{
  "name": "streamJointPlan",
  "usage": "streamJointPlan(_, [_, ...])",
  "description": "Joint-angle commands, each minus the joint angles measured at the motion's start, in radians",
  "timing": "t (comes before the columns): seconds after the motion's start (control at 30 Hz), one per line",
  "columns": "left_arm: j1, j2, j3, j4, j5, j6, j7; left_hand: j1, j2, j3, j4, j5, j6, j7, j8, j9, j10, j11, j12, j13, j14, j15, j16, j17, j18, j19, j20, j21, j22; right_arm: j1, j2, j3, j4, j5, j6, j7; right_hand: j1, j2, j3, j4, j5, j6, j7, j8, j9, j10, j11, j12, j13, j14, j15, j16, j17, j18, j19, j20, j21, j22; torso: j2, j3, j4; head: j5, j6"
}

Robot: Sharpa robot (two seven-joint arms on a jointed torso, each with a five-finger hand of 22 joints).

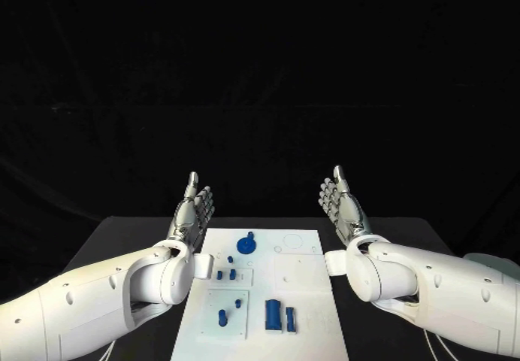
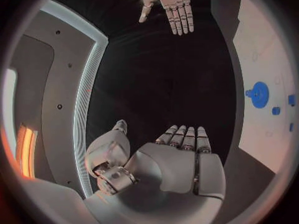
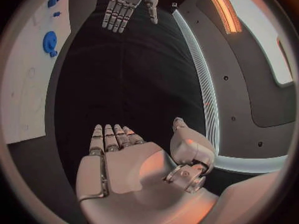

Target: Assemble the parts on the task board

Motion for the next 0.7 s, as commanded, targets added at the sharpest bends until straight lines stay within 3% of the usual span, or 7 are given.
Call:
streamJointPlan(0.03, [0.005,0.003,-0.003,0.031,-0.026,-0.181,0.029,-0.091,0.005,-0.018,0.000,-0.008,-0.023,-0.004,-0.008,-0.005,-0.030,-0.003,-0.006,-0.003,-0.025,-0.004,-0.011,-0.005,-0.021,-0.023,-0.005,-0.008,-0.003,-0.003,-0.004,0.005,0.022,0.062,-0.096,0.040,-0.071,0.004,-0.019,-0.001,-0.009,-0.024,-0.005,-0.007,-0.010,-0.028,-0.005,-0.008,-0.007,-0.026,-0.004,-0.013,-0.008,-0.014,-0.026,-0.004,-0.005,-0.019,-0.001,0.0002,0.0005,0.000,0.000])
streamJointPlan(0.23, [0.009,0.005,-0.006,0.054,-0.029,-0.224,0.032,-0.091,0.005,-0.018,0.000,-0.008,-0.023,-0.004,-0.008,-0.005,-0.030,-0.003,-0.006,-0.003,-0.025,-0.004,-0.011,-0.005,-0.021,-0.023,-0.005,-0.008,-0.003,-0.003,-0.005,0.005,0.023,0.063,-0.097,0.040,-0.071,0.004,-0.019,-0.001,-0.009,-0.024,-0.005,-0.007,-0.010,-0.028,-0.005,-0.008,-0.007,-0.026,-0.004,-0.013,-0.008,-0.014,-0.026,-0.004,-0.005,-0.019,-0.001,0.0002,0.0005,0.000,0.000])
streamJointPlan(0.7, [0.009,0.005,-0.006,0.054,-0.029,-0.225,0.032,-0.091,0.005,-0.018,0.000,-0.008,-0.023,-0.004,-0.008,-0.005,-0.030,-0.003,-0.006,-0.003,-0.025,-0.004,-0.011,-0.005,-0.021,-0.023,-0.005,-0.008,-0.003,-0.003,-0.005,0.005,0.023,0.063,-0.097,0.040,-0.071,0.004,-0.019,-0.001,-0.009,-0.024,-0.005,-0.007,-0.010,-0.028,-0.005,-0.008,-0.007,-0.026,-0.004,-0.013,-0.008,-0.014,-0.026,-0.004,-0.005,-0.019,-0.001,0.0002,0.0005,0.000,0.000])
